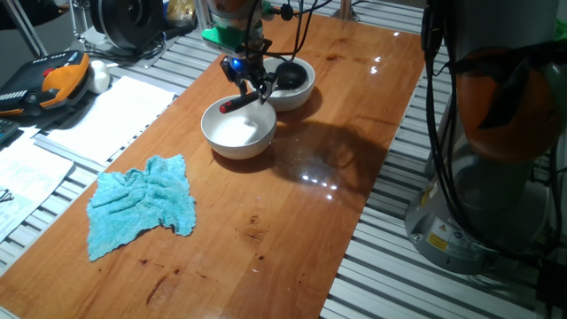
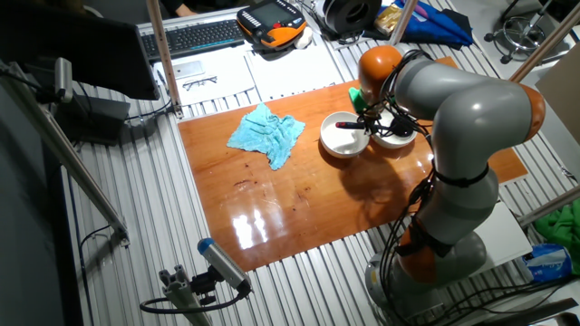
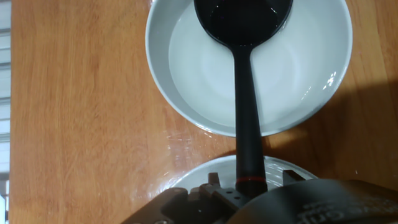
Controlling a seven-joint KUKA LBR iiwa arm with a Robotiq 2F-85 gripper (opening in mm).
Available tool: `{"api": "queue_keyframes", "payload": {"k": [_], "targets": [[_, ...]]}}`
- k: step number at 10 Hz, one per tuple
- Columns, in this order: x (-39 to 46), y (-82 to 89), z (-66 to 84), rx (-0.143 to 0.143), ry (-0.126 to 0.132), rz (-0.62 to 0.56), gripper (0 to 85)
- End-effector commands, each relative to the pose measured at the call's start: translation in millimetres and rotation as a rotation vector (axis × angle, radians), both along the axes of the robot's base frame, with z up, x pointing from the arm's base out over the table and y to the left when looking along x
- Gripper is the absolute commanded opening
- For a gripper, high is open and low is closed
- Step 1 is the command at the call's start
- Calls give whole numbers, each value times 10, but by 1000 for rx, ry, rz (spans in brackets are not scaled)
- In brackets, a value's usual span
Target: Scoop water with a large spoon from one bowl to another
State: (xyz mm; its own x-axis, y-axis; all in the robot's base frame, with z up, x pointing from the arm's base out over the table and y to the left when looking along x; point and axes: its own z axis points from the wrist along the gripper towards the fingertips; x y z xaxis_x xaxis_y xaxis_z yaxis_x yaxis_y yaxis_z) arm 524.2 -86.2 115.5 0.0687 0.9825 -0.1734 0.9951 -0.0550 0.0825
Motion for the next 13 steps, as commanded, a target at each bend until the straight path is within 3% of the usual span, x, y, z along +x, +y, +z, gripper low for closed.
{"api": "queue_keyframes", "payload": {"k": [1,7,8,13], "targets": [[4,0,-8,-1,-1,0,510],[23,0,-84,-7,-10,2,510],[25,-2,-91,-9,-13,6,340],[27,-16,-130,-13,-19,15,340]]}}
